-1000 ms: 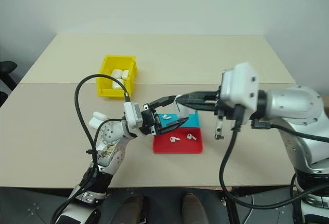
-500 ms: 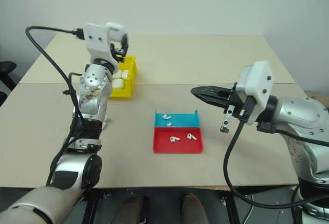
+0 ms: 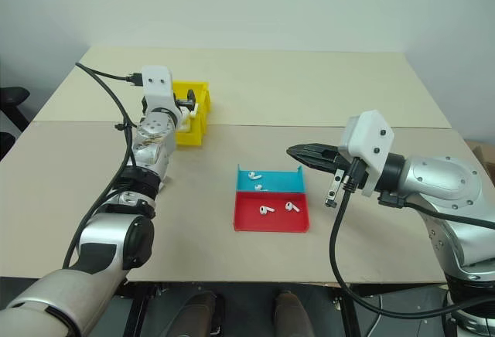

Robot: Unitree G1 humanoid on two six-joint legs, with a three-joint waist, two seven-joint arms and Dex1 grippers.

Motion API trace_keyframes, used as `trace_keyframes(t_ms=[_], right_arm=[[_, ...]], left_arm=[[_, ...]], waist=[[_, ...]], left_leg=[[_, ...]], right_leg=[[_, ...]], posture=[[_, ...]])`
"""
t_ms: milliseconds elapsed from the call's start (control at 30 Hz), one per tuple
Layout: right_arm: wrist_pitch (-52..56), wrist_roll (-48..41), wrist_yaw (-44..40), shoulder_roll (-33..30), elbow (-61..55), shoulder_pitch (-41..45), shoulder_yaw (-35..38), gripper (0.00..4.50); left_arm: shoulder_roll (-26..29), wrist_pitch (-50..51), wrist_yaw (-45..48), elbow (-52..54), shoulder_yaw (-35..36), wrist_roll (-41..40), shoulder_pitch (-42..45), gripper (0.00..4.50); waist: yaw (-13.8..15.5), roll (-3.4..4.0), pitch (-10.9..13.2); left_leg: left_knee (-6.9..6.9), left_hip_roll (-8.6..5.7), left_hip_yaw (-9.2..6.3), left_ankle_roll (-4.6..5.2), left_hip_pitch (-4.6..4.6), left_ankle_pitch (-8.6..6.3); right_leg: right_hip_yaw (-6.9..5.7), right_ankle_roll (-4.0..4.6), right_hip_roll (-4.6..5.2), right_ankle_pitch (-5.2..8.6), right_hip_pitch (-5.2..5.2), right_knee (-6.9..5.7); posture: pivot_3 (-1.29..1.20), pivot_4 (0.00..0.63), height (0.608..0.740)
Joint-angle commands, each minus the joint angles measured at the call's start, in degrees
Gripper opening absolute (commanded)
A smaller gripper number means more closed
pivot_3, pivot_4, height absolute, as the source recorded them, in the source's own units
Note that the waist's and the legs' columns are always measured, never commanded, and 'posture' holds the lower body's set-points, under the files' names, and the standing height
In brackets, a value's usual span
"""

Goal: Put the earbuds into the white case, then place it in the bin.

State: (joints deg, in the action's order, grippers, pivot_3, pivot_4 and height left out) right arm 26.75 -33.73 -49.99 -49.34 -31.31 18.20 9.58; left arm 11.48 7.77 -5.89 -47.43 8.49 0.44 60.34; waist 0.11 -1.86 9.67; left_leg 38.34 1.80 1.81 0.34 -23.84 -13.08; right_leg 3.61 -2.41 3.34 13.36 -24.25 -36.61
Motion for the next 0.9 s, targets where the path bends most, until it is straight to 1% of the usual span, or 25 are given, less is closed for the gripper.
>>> trace_keyframes(t_ms=[33,100,200,233,333,367,433,500,633,733,833,900], right_arm=[[-0.49,1.20,-0.02,-1.11,-1.90,-0.14,0.37,0.00],[-0.68,1.50,-0.56,-1.37,-2.04,-0.86,0.56,0.00],[-1.45,1.87,-2.16,-2.57,-2.10,-3.18,1.79,0.00],[-2.15,2.16,-3.29,-3.24,-2.13,-4.58,2.55,0.00],[-5.98,4.42,-6.00,-4.81,-1.80,-8.07,3.85,0.00],[-7.40,5.24,-6.86,-5.22,-1.35,-9.20,4.32,0.00],[-8.40,5.89,-8.36,-6.22,-0.54,-11.06,5.63,0.00],[-10.30,7.12,-11.58,-8.15,0.99,-13.72,7.66,0.00],[-13.91,8.25,-17.73,-11.66,3.81,-18.33,12.02,0.00],[-16.70,9.66,-19.89,-12.58,5.64,-20.76,15.00,0.00],[-17.18,10.35,-19.93,-12.83,6.96,-20.85,15.50,0.00],[-17.36,10.30,-20.22,-12.82,7.58,-20.48,15.16,0.00]], left_arm=[[0.44,-2.60,3.69,6.91,-0.37,-1.42,-1.69,4.45],[0.52,-2.90,10.29,14.82,0.88,-6.11,-5.93,4.45],[2.58,-0.62,26.42,30.06,2.35,-17.62,-15.00,4.45],[4.39,0.77,30.71,35.58,2.04,-20.13,-18.73,4.45],[10.08,5.95,35.64,47.16,-0.26,-20.93,-26.49,4.45],[12.79,7.49,38.61,50.85,-0.46,-22.22,-29.39,4.45],[17.57,10.75,43.60,56.87,0.19,-25.46,-34.07,4.45],[23.48,13.38,49.45,62.75,1.70,-28.62,-39.40,4.45],[33.35,15.65,59.63,69.75,5.06,-33.86,-48.08,4.45],[40.57,16.48,67.95,72.71,7.80,-36.14,-54.92,4.45],[44.41,17.17,73.23,72.94,9.60,-38.21,-58.99,4.45],[45.02,17.31,74.13,72.26,9.65,-38.65,-59.61,4.45]], waist=[[-0.03,0.00,0.00],[-0.18,0.00,0.00],[-0.59,0.02,-0.01],[-0.73,0.02,-0.01],[-0.99,0.02,-0.01],[-0.91,0.03,-0.01],[-0.92,0.03,-0.02],[-0.88,0.03,-0.02],[-0.86,0.04,-0.02],[-0.90,0.05,-0.03],[-0.95,0.06,-0.03],[-0.93,0.06,-0.04]], left_leg=[[0.00,0.00,0.00,0.00,0.00,0.00],[0.01,0.01,0.01,-0.01,0.01,0.00],[-0.02,0.05,0.03,-0.01,0.02,0.00],[-0.04,0.07,0.04,-0.02,0.02,0.01],[-0.04,0.10,0.04,-0.03,0.04,0.01],[-0.03,0.08,0.04,-0.03,0.07,0.01],[0.02,0.08,0.06,-0.03,0.19,0.02],[0.04,0.08,0.12,-0.03,0.44,0.02],[0.02,0.14,0.21,-0.03,0.60,0.02],[-0.02,0.18,0.24,-0.03,0.58,0.01],[-0.03,0.19,0.31,-0.03,0.61,0.02],[-0.03,0.20,0.35,-0.03,0.65,0.02]], right_leg=[[0.00,0.00,0.00,0.00,0.00,-0.02],[0.01,0.00,0.00,0.00,0.00,-0.03],[0.03,0.01,0.00,0.00,-0.02,-0.07],[0.04,0.02,0.00,0.00,-0.02,-0.09],[0.06,0.03,0.00,-0.01,-0.02,-0.08],[0.06,0.03,-0.01,0.00,0.00,-0.08],[0.06,0.04,-0.01,0.00,0.09,-0.13],[0.11,0.03,0.00,0.01,0.30,-0.15],[0.10,0.11,0.00,0.11,0.39,-0.15],[0.11,0.16,-0.03,0.16,0.32,-0.15],[0.15,0.17,-0.03,0.20,0.27,-0.17],[0.17,0.12,-0.04,0.25,0.29,-0.17]], posture=[[0.00,0.150,0.740],[0.00,0.150,0.740],[0.00,0.150,0.740],[0.00,0.150,0.740],[0.00,0.150,0.740],[0.00,0.150,0.740],[0.00,0.150,0.740],[0.00,0.150,0.740],[0.00,0.150,0.740],[0.00,0.150,0.740],[0.00,0.150,0.740],[0.00,0.150,0.740]])
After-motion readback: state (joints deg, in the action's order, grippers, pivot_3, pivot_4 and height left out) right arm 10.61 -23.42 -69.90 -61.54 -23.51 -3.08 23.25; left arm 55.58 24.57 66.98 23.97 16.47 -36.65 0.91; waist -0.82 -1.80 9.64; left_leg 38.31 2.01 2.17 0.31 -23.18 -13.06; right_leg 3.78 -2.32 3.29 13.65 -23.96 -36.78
